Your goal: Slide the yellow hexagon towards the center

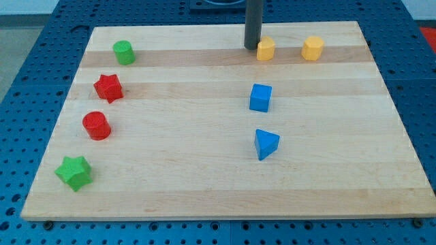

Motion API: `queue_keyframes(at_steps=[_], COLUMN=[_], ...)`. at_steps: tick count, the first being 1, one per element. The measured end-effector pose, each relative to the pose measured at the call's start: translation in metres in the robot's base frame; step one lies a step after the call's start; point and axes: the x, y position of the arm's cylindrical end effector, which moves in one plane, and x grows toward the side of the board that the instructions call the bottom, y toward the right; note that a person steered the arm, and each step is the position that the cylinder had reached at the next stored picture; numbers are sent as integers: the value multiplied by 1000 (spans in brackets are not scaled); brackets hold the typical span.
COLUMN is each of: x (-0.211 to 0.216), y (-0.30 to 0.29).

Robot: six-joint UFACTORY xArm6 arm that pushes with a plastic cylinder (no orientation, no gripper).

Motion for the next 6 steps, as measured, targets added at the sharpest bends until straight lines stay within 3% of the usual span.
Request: queue_keyframes(at_steps=[1,2,6], x=[-24,-14,47], y=[28,98,148])
